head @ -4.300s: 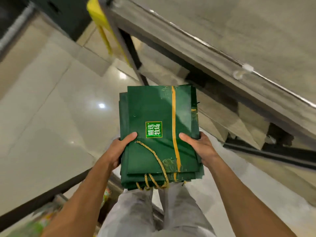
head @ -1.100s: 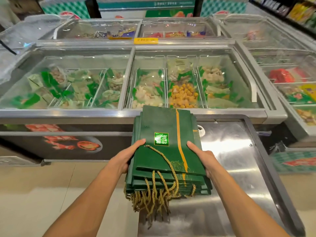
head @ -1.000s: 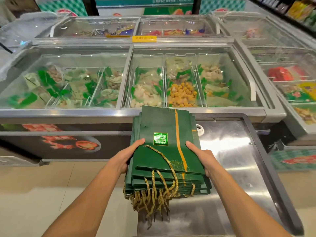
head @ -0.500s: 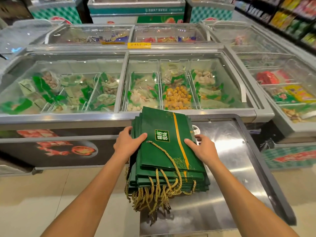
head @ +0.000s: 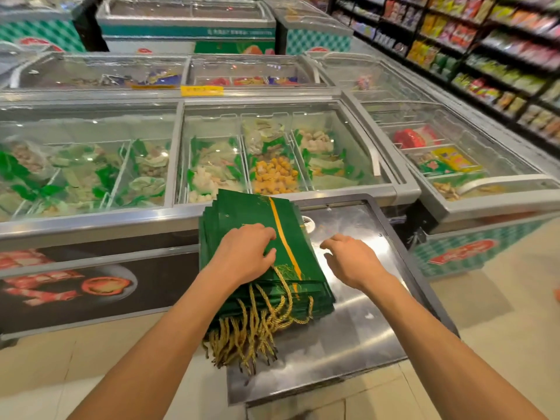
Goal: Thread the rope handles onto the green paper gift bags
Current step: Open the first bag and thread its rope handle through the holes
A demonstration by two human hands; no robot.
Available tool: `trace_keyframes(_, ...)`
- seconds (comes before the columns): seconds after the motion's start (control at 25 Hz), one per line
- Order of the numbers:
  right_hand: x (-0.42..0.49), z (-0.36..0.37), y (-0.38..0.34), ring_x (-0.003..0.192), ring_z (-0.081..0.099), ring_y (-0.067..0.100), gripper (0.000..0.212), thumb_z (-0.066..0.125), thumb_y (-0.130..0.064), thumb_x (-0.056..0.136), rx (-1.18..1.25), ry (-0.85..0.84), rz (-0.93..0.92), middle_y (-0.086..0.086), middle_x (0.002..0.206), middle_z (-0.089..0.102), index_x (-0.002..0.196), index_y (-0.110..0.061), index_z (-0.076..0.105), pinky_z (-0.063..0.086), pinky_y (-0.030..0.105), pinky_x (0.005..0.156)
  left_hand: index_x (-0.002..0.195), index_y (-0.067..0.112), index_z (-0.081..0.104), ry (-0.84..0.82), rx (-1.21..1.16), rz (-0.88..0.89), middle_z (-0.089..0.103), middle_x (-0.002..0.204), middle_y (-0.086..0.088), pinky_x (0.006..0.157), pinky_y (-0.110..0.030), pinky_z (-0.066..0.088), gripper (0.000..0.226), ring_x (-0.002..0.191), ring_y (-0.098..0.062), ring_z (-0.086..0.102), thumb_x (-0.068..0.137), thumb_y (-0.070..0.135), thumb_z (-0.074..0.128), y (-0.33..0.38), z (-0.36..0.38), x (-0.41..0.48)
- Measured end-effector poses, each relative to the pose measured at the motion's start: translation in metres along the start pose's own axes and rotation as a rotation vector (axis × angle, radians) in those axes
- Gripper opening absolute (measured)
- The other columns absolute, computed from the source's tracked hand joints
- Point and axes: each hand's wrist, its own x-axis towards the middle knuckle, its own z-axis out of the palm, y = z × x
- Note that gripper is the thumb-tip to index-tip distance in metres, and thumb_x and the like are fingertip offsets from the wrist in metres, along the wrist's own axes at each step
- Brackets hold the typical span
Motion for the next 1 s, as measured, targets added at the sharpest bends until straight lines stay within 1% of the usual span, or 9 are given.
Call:
trace_keyframes(0.2,-0.024,0.007,0.041,0.117,0.060,0.030,0.036,0.048,-0.026,0.103,-0.002,-0.006,-0.025,0.004,0.135,0.062,0.136,-0.020,0.060,0.051,0.041,0.094,0.134,0.021,0.058,0.015,0.036,-0.003,0.064,0.124,0.000,0.093,-0.041,0.052,0.040,0.114,-0.023,0.060,0.100,0.040,0.050,0.042,0.018,0.004)
trace_keyframes(0.32,-0.027,0.016,0.070,0.118,0.059,0.028,0.037,0.048,-0.027,0.103,0.013,-0.007,-0.094,0.004,0.137,0.061,0.139,-0.020,0.057,0.050,0.040,0.096,0.136,0.022,0.056,0.013,0.071,-0.064,0.062,0.128,0.000,0.093,-0.041,0.051,0.041,0.114,-0.023,0.059,0.100,0.041,0.049,0.067,0.035,0.014)
trace_keyframes(0.44,-0.021,0.025,0.095,0.118,0.059,0.028,0.039,0.048,-0.029,0.103,0.022,-0.033,-0.188,0.004,0.138,0.060,0.140,-0.021,0.056,0.049,0.041,0.097,0.135,0.023,0.057,0.013,0.111,-0.174,0.061,0.128,0.001,0.095,-0.041,0.049,0.042,0.113,-0.022,0.059,0.100,0.044,0.047,0.088,0.055,0.018)
trace_keyframes(0.6,-0.005,0.041,0.106,0.113,0.061,0.030,0.036,0.049,-0.028,0.102,0.014,0.012,-0.319,0.005,0.132,0.063,0.135,-0.020,0.059,0.051,0.042,0.092,0.130,0.022,0.062,0.088,0.109,-0.259,0.065,0.122,0.003,0.095,-0.041,0.047,0.043,0.110,-0.020,0.060,0.099,0.048,0.048,0.103,0.078,0.014)
trace_keyframes(0.76,0.014,0.067,0.098,0.108,0.063,0.030,0.032,0.051,-0.027,0.100,0.066,0.126,-0.380,0.004,0.123,0.066,0.128,-0.020,0.063,0.053,0.041,0.086,0.123,0.020,0.067,0.247,0.166,-0.265,0.067,0.116,0.003,0.095,-0.042,0.047,0.044,0.108,-0.020,0.061,0.096,0.050,0.050,0.101,0.096,0.005)
trace_keyframes(0.84,0.024,0.082,0.085,0.099,0.064,0.031,0.025,0.052,-0.026,0.099,0.165,0.203,-0.397,0.007,0.108,0.069,0.115,-0.016,0.068,0.053,0.040,0.080,0.123,0.019,0.067,0.336,0.211,-0.278,0.067,0.116,0.002,0.095,-0.043,0.047,0.046,0.109,-0.022,0.062,0.096,0.051,0.048,0.097,0.105,0.003)
trace_keyframes(0.88,0.028,0.089,0.077,0.091,0.064,0.032,0.023,0.053,-0.026,0.098,0.286,0.245,-0.386,0.009,0.097,0.069,0.103,-0.013,0.071,0.053,0.042,0.077,0.122,0.019,0.068,0.373,0.236,-0.284,0.068,0.115,0.002,0.094,-0.043,0.047,0.047,0.108,-0.022,0.063,0.097,0.052,0.045,0.097,0.111,0.001)
trace_keyframes(0.92,0.032,0.092,0.070,0.083,0.064,0.032,0.027,0.053,-0.029,0.098,0.461,0.257,-0.344,0.012,0.088,0.069,0.094,-0.008,0.070,0.053,0.044,0.073,0.122,0.019,0.068,0.412,0.261,-0.286,0.069,0.114,0.002,0.093,-0.043,0.046,0.050,0.106,-0.023,0.064,0.097,0.053,0.042,0.096,0.116,0.001)
trace_keyframes(1.0,0.032,0.097,0.055,0.070,0.065,0.025,0.048,0.055,-0.044,0.098,0.840,0.170,-0.233,0.019,0.083,0.069,0.092,0.002,0.069,0.050,0.041,0.066,0.119,0.019,0.068,0.481,0.297,-0.286,0.071,0.109,0.001,0.091,-0.043,0.045,0.053,0.101,-0.025,0.065,0.096,0.055,0.038,0.097,0.126,-0.001)
